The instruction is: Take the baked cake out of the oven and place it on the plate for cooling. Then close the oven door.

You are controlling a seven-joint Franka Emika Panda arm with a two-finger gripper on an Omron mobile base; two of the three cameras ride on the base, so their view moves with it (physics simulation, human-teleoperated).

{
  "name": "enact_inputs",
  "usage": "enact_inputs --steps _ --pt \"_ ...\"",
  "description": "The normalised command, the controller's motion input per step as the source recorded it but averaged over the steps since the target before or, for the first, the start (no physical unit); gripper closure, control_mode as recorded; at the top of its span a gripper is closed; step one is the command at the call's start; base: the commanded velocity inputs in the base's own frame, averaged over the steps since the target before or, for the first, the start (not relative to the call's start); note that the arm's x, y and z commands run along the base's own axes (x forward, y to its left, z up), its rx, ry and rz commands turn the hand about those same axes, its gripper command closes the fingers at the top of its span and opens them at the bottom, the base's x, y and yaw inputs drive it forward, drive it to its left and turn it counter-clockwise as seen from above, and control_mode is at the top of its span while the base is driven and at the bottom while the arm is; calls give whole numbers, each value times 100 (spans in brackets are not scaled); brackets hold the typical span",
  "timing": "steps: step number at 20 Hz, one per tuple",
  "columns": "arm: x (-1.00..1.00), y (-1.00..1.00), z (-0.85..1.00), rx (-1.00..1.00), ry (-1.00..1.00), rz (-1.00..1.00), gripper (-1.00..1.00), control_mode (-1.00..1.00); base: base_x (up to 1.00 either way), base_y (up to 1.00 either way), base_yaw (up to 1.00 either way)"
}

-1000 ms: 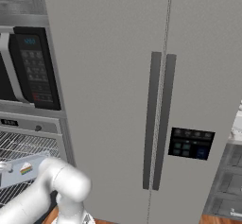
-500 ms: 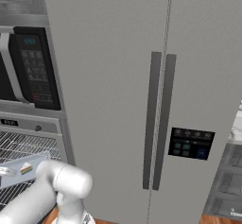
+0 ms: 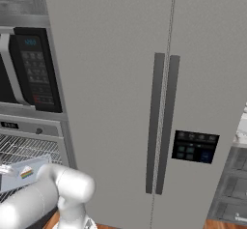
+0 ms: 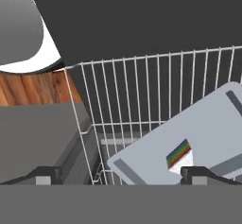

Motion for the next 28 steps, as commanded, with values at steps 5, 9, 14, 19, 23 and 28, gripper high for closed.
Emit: enact_inputs --steps 5,9,14,19,23,28 --pt "17 -3 4 0 1 0 -100 -100 0 0 0" --pt "16 -1 -8 0 0 0 -100 -100 0 0 0" --pt "14 0 -12 0 0 0 -100 -100 0 0 0" --pt "1 1 -16 0 2 0 -100 -100 0 0 0" --pt "2 3 -7 0 6 0 -100 -100 0 0 0" --pt "3 0 -3 0 5 0 -100 -100 0 0 0"
